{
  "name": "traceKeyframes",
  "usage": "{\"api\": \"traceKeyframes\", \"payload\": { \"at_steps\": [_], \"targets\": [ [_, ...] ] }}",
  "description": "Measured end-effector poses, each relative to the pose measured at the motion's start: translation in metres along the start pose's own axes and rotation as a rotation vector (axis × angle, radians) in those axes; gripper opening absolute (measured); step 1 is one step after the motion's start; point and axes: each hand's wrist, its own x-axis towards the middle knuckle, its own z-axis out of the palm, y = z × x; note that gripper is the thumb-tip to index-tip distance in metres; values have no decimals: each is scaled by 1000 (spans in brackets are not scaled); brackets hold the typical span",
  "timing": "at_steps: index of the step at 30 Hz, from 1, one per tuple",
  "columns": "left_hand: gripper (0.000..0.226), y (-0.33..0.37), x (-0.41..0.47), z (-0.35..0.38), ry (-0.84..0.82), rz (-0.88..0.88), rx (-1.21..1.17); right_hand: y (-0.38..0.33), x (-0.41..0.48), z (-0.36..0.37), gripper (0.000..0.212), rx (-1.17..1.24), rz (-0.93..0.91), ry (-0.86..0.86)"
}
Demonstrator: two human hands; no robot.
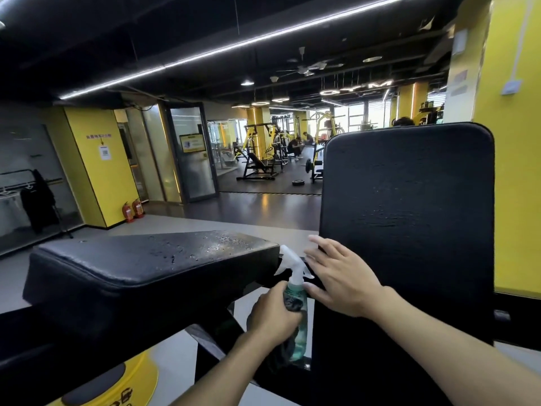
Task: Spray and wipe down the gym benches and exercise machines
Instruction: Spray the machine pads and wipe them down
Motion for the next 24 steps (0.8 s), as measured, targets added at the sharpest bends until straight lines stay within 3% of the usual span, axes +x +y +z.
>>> {"api": "traceKeyframes", "payload": {
  "at_steps": [3,11,20,24],
  "targets": [
    [36,-12,5,16,-80,-49,-19,-1,0,0,56,-59,-25,16],
    [47,-29,22,49,-51,-166,3,-2,0,15,29,-69,-51,127],
    [58,-31,35,56,-80,-237,85,-2,1,18,28,-79,-44,132],
    [57,-23,32,44,-8,-279,43,0,2,17,30,-57,-41,104]
  ]
}}
